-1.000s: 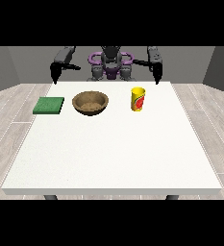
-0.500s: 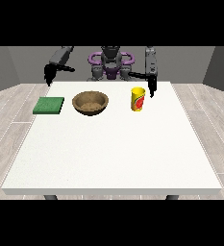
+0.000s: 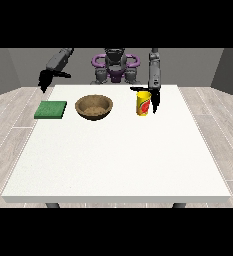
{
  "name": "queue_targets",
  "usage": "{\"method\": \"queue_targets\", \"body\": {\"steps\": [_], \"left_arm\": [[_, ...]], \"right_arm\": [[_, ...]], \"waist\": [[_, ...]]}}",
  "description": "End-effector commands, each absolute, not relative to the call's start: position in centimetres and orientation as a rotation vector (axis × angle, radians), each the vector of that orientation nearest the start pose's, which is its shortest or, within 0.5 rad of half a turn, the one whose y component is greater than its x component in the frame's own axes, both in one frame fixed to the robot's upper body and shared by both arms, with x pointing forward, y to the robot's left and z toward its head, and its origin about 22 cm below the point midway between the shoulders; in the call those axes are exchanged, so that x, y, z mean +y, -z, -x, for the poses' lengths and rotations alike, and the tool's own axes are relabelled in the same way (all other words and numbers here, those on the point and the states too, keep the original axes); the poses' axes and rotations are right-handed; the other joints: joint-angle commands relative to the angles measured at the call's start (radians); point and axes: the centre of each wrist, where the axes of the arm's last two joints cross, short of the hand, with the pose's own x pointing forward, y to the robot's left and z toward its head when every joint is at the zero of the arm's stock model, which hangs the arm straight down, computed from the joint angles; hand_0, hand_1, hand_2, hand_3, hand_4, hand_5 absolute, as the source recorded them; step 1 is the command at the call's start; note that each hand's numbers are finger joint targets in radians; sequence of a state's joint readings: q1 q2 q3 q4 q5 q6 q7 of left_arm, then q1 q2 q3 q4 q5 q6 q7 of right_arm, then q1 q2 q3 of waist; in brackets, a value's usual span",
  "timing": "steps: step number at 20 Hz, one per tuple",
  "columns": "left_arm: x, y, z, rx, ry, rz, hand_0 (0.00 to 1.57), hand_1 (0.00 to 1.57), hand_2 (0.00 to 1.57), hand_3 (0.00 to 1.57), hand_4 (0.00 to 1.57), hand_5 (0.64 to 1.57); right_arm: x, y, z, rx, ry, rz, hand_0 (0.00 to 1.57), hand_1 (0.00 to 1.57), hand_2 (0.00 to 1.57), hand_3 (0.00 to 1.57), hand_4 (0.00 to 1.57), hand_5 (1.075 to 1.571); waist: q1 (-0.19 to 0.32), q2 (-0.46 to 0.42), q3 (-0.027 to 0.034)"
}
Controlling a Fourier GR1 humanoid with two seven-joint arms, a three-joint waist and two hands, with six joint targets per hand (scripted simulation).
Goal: Pick the cup and pour the ball into the bowl, then pick the bowl and place it on the pad
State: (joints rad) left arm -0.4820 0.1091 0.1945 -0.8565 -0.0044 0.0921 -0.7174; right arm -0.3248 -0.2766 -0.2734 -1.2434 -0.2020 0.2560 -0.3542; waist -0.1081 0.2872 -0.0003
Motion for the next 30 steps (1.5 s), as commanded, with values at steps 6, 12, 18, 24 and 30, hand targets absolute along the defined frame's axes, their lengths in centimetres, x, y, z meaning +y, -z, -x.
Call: {"method": "queue_targets", "body": {"steps": [6, 12, 18, 24, 30], "left_arm": [[27.4, 3.3, -35.2, -2.027, 0.170, -0.649, 1.31, 1.31, 1.57, 1.57, 0.81, 1.515], [24.8, 3.8, -36.2, -1.977, 0.196, -0.667, 1.34, 1.34, 1.57, 1.57, 0.88, 1.505], [23.1, 2.6, -36.4, -1.899, 0.412, -0.723, 1.35, 1.35, 1.57, 1.57, 0.99, 1.532], [16.5, 0.0, -37.7, -1.840, 0.637, -0.738, 1.40, 1.40, 1.57, 1.57, 1.09, 1.571], [13.6, 0.2, -37.3, -1.809, 0.806, -0.887, 1.37, 1.37, 1.57, 1.57, 1.11, 1.566]], "right_arm": [[-34.9, -4.5, -31.8, -2.013, -0.068, -0.133, 0.00, 0.00, 0.00, 0.00, 0.00, 1.558], [-38.4, -7.1, -32.3, -2.013, -0.052, -0.089, 0.00, 0.00, 0.00, 0.00, 0.00, 1.556], [-41.1, -2.0, -30.2, -1.819, 0.039, 0.014, 0.00, 0.00, 0.00, 0.00, 0.00, 1.556], [-43.8, 1.3, -27.7, -1.710, 0.099, 0.107, 0.00, 0.00, 0.00, 0.00, 0.00, 1.560], [-45.1, 1.5, -27.2, -1.688, 0.122, 0.098, 0.00, 0.00, 0.00, 0.00, 0.00, 1.558]], "waist": [[-0.088, 0.060, 0.0010], [-0.085, 0.031, 0.0004], [0.012, -0.168, 0.0027], [0.115, -0.285, 0.0032], [0.136, -0.288, 0.0015]]}}
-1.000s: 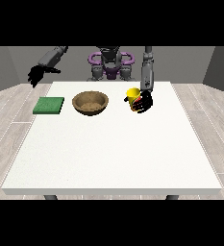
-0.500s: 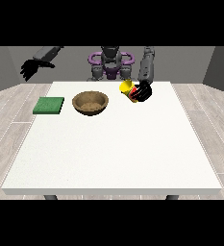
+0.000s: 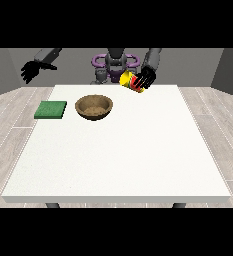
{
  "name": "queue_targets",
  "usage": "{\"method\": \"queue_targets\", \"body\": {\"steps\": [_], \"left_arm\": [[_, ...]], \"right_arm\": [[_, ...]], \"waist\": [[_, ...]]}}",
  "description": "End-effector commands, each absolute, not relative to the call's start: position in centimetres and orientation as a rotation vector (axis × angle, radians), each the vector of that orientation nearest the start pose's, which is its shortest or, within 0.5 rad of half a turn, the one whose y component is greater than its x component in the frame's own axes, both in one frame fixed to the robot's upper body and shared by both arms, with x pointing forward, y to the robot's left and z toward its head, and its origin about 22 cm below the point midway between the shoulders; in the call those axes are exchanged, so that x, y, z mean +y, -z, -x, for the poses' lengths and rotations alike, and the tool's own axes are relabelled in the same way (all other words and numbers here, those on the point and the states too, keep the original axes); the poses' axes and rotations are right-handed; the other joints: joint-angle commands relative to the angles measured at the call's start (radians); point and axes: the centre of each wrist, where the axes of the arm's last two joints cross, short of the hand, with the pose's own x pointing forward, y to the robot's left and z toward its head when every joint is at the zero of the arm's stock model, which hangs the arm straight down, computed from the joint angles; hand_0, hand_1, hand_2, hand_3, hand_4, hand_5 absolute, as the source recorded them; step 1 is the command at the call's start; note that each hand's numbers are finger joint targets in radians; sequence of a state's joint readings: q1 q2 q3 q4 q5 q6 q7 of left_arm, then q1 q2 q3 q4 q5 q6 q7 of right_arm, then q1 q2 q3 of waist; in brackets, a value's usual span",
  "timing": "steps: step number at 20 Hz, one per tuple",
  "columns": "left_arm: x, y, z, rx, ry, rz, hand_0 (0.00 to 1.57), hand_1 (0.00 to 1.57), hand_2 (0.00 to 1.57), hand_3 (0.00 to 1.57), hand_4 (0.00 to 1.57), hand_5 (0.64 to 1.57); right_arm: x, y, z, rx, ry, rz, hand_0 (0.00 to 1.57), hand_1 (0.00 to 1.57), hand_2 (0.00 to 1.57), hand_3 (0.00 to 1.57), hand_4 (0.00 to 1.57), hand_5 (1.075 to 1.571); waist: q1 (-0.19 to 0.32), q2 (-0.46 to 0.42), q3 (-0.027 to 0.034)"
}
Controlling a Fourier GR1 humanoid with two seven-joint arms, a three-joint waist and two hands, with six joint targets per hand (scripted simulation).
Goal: Pick the cup and pour the ball into the bowl, then pick the bowl and place it on the pad
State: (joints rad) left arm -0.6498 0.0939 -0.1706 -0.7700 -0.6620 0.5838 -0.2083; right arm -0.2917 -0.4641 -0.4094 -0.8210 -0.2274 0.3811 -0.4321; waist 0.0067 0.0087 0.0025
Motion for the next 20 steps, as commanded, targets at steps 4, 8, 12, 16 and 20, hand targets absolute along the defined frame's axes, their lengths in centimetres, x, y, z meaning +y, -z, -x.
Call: {"method": "queue_targets", "body": {"steps": [4, 8, 12, 16, 20], "left_arm": [[11.7, -0.1, -36.2, -1.823, 0.843, -0.879, 1.37, 1.37, 1.57, 1.57, 1.11, 1.566], [10.2, -0.4, -36.4, -1.768, 0.942, -0.982, 1.28, 1.28, 1.57, 1.57, 1.00, 1.569], [6.9, -1.1, -35.0, -1.752, 1.060, -1.000, 0.94, 0.94, 1.57, 1.57, 0.91, 1.571], [5.3, -1.3, -34.3, -1.722, 1.100, -1.084, 0.56, 0.56, 1.57, 1.56, 0.91, 1.570], [4.0, -4.4, -35.7, -1.734, 1.227, -1.178, 0.52, 0.52, 1.57, 1.57, 0.84, 1.571]], "right_arm": [[-45.8, 3.4, -25.4, -1.687, 0.142, 0.127, 0.00, 0.00, 0.08, 0.00, 0.00, 1.554], [-44.8, 4.8, -25.0, -1.671, 0.149, 0.104, 0.00, 0.00, 0.00, 0.00, 0.00, 1.552], [-44.5, 4.8, -25.7, -1.639, 0.131, 0.117, 0.00, 0.00, 0.00, 0.00, 0.00, 1.547], [-43.0, 1.7, -29.9, -1.664, 0.066, 0.068, 0.00, 0.00, 0.00, 0.00, 0.00, 1.537], [-42.5, 1.1, -31.0, -1.646, 0.079, 0.117, 0.00, 0.00, 0.00, 0.14, 0.00, 1.530]], "waist": [[0.046, -0.015, -0.0016], [0.020, -0.031, -0.0018], [0.016, -0.072, -0.0016], [-0.035, -0.029, -0.0023], [-0.005, -0.029, -0.0023]]}}
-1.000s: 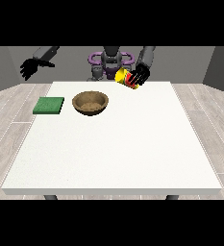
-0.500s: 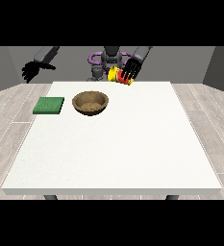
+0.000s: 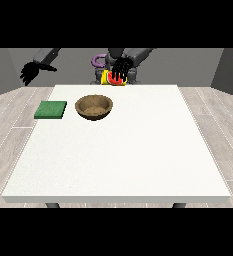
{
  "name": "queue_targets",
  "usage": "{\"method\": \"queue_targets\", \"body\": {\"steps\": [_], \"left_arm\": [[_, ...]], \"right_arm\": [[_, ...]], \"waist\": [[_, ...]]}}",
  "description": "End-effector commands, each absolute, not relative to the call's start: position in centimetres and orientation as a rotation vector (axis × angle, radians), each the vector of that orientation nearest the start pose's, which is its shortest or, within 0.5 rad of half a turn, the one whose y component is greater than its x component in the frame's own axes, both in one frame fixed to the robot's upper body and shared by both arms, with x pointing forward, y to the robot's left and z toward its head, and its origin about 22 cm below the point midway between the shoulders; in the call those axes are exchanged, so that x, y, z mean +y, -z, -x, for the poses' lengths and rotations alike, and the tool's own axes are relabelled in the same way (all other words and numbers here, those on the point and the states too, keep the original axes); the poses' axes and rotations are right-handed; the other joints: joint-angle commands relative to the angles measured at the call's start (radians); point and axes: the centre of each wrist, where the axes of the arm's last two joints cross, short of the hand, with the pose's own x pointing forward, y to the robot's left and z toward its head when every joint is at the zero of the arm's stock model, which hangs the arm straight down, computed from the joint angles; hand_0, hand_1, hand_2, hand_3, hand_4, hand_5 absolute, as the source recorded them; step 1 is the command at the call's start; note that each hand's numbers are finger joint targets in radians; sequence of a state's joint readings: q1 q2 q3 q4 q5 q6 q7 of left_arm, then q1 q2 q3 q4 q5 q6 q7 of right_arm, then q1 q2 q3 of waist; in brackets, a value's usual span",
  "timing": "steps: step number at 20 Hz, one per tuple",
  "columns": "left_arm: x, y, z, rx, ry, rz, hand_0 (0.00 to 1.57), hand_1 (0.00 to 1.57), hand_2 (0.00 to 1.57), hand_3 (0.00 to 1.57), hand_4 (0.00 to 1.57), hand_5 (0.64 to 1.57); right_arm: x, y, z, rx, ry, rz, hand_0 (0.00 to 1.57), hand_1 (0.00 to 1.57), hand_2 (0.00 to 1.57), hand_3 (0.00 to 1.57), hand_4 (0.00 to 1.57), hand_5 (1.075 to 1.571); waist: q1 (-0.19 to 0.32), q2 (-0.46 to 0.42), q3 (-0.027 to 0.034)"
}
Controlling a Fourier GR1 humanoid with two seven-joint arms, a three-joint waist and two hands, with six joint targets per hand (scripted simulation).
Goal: Pick the cup and pour the ball into the bowl, then pick the bowl and place it on the pad
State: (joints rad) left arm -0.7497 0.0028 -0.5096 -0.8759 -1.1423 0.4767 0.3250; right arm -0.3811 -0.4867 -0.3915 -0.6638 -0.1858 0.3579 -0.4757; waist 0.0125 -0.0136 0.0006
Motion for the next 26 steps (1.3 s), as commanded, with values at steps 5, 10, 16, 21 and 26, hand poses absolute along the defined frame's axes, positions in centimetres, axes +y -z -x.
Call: {"method": "queue_targets", "body": {"steps": [5, 10, 16, 21, 26], "left_arm": [[2.8, -1.7, -32.3, -1.797, 1.337, -1.248, 0.30, 0.30, 1.57, 1.57, 0.90, 1.570], [1.5, -1.8, -31.5, -1.770, 1.484, -1.369, 0.00, 0.00, 1.57, 1.57, 0.91, 1.547], [0.0, -5.3, -33.4, -1.665, 1.718, -1.462, 0.00, 0.00, 1.57, 1.57, 1.25, 1.395], [-0.7, -6.5, -33.9, -1.628, 1.944, -1.664, 0.97, 0.97, 1.57, 1.57, 1.21, 1.419], [-1.8, -9.4, -33.8, -1.643, 1.963, -1.637, 1.56, 1.56, 1.57, 1.57, 1.19, 1.467]], "right_arm": [[-42.2, 0.7, -31.8, -1.681, 0.092, 0.101, 0.00, 0.00, 0.00, 0.22, 0.00, 1.533], [-41.6, -0.5, -33.3, -1.725, 0.076, 0.040, 0.00, 0.00, 0.00, 0.25, 0.00, 1.525], [-41.0, -1.0, -33.9, -1.753, 0.038, 0.015, 0.00, 0.00, 0.00, 0.16, 0.00, 1.516], [-40.3, 0.5, -33.6, -1.710, 0.089, 0.033, 0.00, 0.00, 0.00, 0.12, 0.00, 1.518], [-43.0, -0.3, -32.7, -1.681, 0.106, 0.088, 0.00, 0.00, 0.00, 0.17, 0.00, 1.516]], "waist": [[-0.002, 0.026, -0.0001], [-0.042, 0.077, 0.0002], [-0.077, 0.087, 0.0003], [-0.029, 0.046, 0.0008], [0.009, 0.039, 0.0000]]}}
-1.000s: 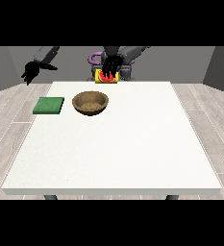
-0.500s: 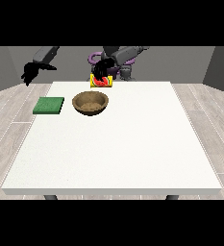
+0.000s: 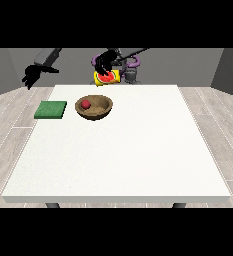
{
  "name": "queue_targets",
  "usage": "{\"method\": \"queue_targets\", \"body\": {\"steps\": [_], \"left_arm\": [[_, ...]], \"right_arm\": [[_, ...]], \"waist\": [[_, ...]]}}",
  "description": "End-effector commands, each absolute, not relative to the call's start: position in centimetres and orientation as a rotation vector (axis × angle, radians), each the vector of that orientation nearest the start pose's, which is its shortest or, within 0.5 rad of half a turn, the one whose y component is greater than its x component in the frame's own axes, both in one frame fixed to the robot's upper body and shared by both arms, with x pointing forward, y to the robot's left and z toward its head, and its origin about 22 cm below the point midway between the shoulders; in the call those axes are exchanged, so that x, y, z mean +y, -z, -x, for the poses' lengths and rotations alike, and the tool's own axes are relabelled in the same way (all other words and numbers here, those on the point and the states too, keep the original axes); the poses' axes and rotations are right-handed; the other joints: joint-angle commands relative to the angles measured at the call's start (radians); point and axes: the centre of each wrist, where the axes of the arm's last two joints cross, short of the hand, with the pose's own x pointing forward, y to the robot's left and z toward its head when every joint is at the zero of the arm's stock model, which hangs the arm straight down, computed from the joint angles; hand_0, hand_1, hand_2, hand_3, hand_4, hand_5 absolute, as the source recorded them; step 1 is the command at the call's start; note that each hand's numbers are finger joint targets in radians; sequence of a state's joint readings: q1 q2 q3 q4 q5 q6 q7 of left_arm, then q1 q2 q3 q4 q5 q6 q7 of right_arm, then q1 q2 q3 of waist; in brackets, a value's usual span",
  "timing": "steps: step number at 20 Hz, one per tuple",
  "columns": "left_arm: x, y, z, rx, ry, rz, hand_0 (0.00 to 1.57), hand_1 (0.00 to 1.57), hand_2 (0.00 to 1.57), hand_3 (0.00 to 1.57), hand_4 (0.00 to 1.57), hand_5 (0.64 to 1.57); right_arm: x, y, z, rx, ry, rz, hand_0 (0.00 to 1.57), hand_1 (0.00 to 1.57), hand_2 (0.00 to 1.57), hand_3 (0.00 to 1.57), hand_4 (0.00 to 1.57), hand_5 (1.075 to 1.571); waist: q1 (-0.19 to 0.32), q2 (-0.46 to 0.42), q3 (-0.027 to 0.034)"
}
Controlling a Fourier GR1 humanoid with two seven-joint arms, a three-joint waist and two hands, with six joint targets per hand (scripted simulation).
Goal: Pick the cup and pour the ball into the bowl, then pick the bowl and place it on the pad
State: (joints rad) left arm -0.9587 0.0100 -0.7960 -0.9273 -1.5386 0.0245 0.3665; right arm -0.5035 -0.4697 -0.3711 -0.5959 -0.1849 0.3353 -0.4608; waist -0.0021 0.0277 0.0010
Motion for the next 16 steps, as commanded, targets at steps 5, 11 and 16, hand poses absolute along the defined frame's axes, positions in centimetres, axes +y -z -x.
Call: {"method": "queue_targets", "body": {"steps": [5, 11, 16], "left_arm": [[-2.2, -10.3, -33.1, 1.745, -2.031, 1.791, 1.51, 1.51, 1.57, 1.57, 1.21, 1.459], [2.0, -13.2, -34.6, 2.525, -1.766, 1.774, 0.15, 0.15, 1.57, 1.57, 1.00, 1.545], [8.0, -13.7, -36.5, 2.998, -1.569, 1.749, 0.37, 0.37, 1.57, 1.57, 0.86, 1.568]], "right_arm": [[-43.8, 1.5, -30.9, -1.695, 0.122, 0.039, 0.00, 0.00, 0.00, 0.00, 0.20, 1.546], [-42.9, 0.7, -32.3, -1.678, 0.240, 0.091, 0.00, 0.00, 0.00, 0.00, 0.43, 1.555], [-43.5, 0.0, -32.3, -1.671, 0.252, 0.097, 0.00, 0.00, 0.00, 0.00, 0.48, 1.561]], "waist": [[0.026, 0.044, -0.0002], [0.162, 0.067, -0.0035], [0.225, 0.106, -0.0049]]}}
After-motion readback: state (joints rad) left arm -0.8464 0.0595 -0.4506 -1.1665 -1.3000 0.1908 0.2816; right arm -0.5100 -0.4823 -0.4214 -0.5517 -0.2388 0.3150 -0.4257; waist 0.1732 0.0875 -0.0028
